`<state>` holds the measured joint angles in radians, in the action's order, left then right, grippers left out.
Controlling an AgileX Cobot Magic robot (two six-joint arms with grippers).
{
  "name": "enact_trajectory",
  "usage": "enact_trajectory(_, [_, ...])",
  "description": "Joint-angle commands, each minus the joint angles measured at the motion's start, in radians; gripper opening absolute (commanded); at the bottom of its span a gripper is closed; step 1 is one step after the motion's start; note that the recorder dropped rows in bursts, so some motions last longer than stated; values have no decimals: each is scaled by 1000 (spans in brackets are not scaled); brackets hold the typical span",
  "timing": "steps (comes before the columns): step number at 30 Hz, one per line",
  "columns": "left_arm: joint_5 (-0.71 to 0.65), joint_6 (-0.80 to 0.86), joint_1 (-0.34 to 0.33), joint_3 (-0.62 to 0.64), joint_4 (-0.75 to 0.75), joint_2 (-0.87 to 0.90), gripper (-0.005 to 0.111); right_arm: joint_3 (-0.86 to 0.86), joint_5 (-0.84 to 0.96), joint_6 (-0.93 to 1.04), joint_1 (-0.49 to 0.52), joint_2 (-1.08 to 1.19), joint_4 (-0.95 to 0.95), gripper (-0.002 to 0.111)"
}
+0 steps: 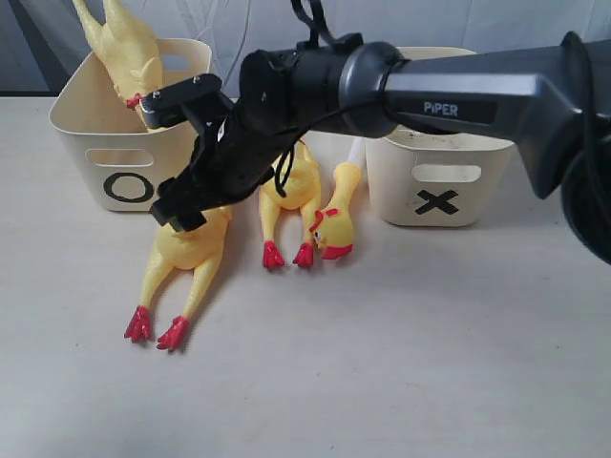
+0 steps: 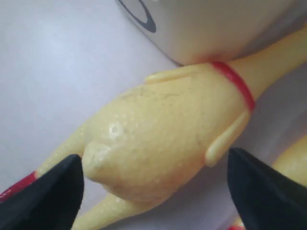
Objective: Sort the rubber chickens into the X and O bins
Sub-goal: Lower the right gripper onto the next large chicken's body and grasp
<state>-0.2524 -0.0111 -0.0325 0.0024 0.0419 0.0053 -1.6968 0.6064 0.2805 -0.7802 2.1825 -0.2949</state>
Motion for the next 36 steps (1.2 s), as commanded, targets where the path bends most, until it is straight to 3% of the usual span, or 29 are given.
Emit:
enact_trajectory(1, [14,-6,4,-2,-2,-5,0,-1,-28,-9,-1,32,-75,77])
enact_trajectory(7, [14,-6,4,-2,-2,-5,0,-1,-97,-9,-1,66,-220,77])
enact_trajectory(12, [14,-6,4,-2,-2,-5,0,-1,-11,-89,-1,121,-185,71])
enact_trajectory(15, [14,-6,4,-2,-2,-5,0,-1,71,-127,-1,165,-131,51])
enact_trajectory(17, [14,-6,4,-2,-2,-5,0,-1,115,-127,-1,187,-116,31])
enact_trajectory(19, [14,-6,4,-2,-2,-5,0,-1,163,-123,-1,205,-114,2])
enact_trajectory(26, [14,-6,4,-2,-2,-5,0,-5,294,-124,1,164,-12,-1])
enact_trajectory(31, [14,-6,4,-2,-2,-5,0,-5,334,-166,1,37,136,-1])
enact_trajectory(36, [14,-6,4,-2,-2,-5,0,-5,325,-168,1,-115,159,-1])
